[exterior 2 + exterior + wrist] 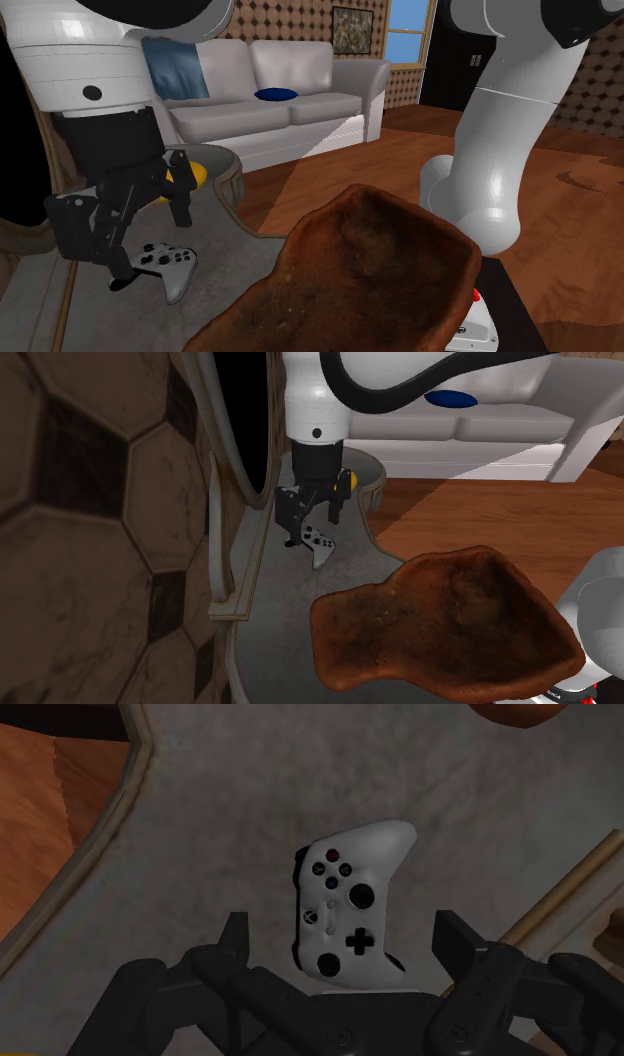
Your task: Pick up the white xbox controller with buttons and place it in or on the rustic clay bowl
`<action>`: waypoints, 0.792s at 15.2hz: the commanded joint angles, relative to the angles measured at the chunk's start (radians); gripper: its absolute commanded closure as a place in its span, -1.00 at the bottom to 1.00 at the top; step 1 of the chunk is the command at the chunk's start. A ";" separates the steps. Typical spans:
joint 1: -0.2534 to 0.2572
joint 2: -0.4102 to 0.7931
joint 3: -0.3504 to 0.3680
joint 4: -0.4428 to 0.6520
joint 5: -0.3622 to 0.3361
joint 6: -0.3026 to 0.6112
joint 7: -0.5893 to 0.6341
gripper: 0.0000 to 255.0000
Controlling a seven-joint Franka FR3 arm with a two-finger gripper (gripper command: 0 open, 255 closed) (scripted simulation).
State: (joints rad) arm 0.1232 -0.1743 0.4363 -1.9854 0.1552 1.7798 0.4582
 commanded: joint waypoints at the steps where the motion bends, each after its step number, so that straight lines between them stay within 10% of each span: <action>1: 0.002 0.003 0.003 -0.021 0.001 0.024 0.000 -1.00; 10: 0.003 0.004 0.005 -0.041 0.002 0.045 0.000 -1.00; 11: 0.003 0.004 0.005 -0.041 0.002 0.045 0.000 1.00; 12: 0.003 0.004 0.005 -0.041 0.002 0.045 0.000 1.00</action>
State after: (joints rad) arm 0.1259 -0.1706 0.4409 -2.0268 0.1569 1.8243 0.4582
